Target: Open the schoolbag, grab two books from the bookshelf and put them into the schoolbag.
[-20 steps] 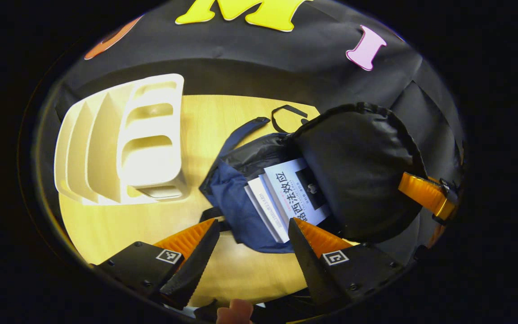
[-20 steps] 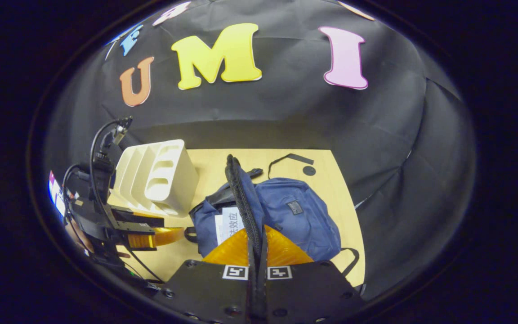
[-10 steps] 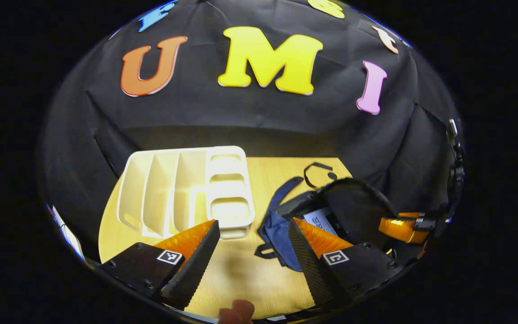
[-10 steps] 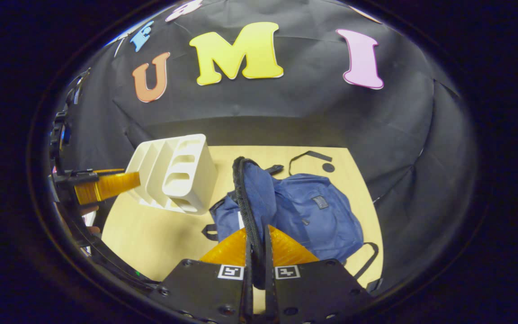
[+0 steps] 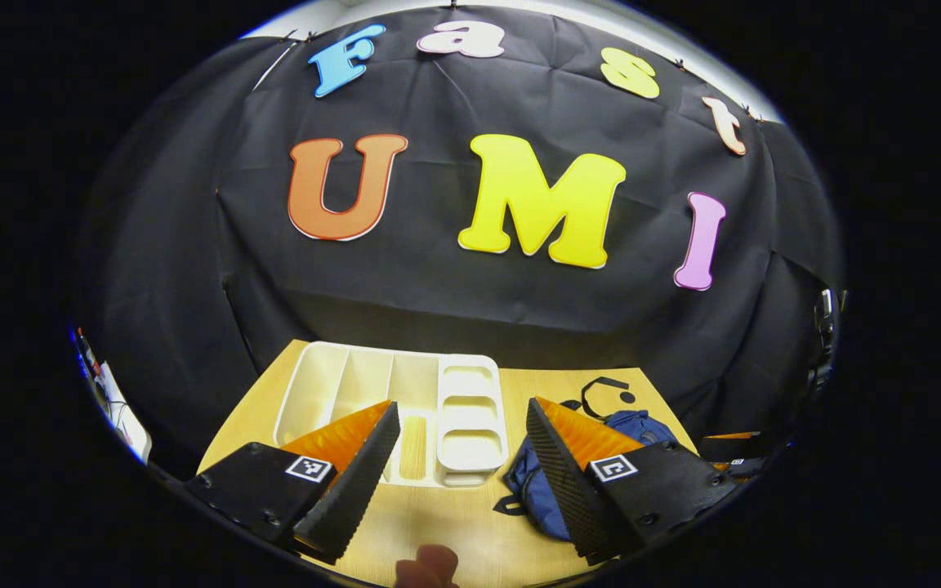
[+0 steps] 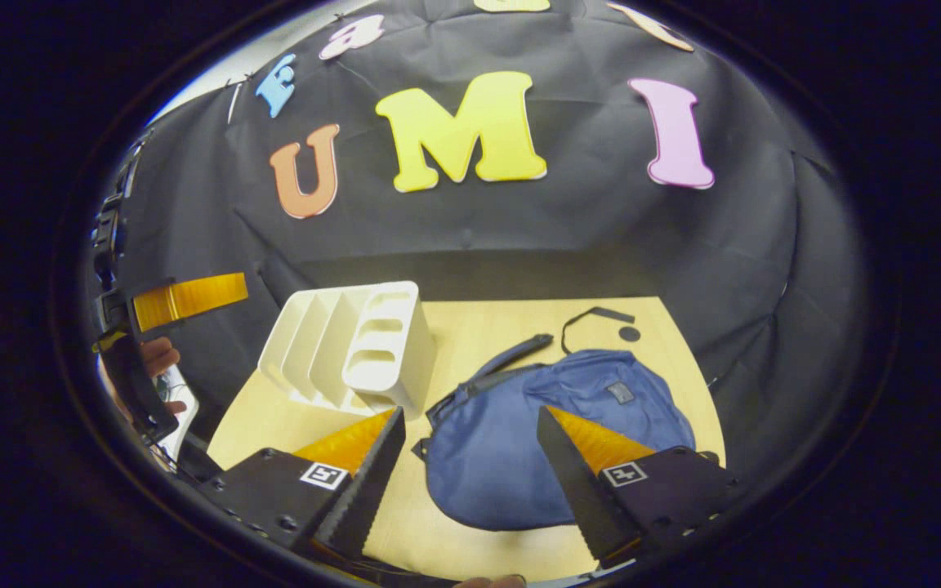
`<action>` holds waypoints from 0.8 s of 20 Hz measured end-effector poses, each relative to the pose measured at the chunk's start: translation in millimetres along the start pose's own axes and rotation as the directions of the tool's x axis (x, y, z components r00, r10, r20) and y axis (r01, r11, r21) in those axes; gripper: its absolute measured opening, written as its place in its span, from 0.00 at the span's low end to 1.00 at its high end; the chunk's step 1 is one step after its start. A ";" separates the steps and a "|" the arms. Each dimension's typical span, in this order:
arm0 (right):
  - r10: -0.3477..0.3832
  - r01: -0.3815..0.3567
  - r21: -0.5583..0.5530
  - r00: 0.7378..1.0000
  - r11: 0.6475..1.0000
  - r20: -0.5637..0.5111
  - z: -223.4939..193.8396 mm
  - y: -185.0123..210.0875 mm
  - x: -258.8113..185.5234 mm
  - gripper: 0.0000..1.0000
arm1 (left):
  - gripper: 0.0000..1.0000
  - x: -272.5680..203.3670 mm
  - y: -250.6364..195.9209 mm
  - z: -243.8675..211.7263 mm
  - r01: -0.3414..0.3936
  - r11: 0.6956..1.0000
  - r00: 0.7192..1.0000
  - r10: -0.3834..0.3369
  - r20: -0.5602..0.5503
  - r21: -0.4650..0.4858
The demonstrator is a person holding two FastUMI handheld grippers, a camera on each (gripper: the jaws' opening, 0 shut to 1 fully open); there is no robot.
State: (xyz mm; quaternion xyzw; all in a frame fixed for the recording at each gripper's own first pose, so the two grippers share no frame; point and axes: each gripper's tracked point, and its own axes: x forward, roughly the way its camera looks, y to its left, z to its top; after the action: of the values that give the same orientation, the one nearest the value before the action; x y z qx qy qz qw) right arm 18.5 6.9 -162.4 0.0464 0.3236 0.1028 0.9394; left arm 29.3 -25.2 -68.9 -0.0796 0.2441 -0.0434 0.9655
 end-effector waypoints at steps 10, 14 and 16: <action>-0.139 0.185 -0.008 0.767 0.983 0.626 175.5 17.5 -98.5 0.95 | 0.98 -48.0 -15.5 129.6 -0.034 0.995 0.933 -0.001 0.361 0.092; -0.159 0.197 0.019 0.724 0.980 0.671 182.6 28.5 -117.4 0.93 | 0.98 -62.8 -17.9 133.8 -0.051 0.995 0.922 0.015 0.387 0.083; -0.175 0.207 0.035 0.711 0.978 0.682 182.6 25.3 -120.5 0.96 | 0.98 -67.7 -16.4 126.2 -0.054 0.997 0.925 0.026 0.378 0.064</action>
State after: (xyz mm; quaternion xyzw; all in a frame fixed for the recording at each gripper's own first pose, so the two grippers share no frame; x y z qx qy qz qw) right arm 34.4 0.9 57.2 0.0266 -0.0423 -0.0117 0.9987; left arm 29.5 -16.3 74.9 -0.0463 0.0538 -0.0166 0.9973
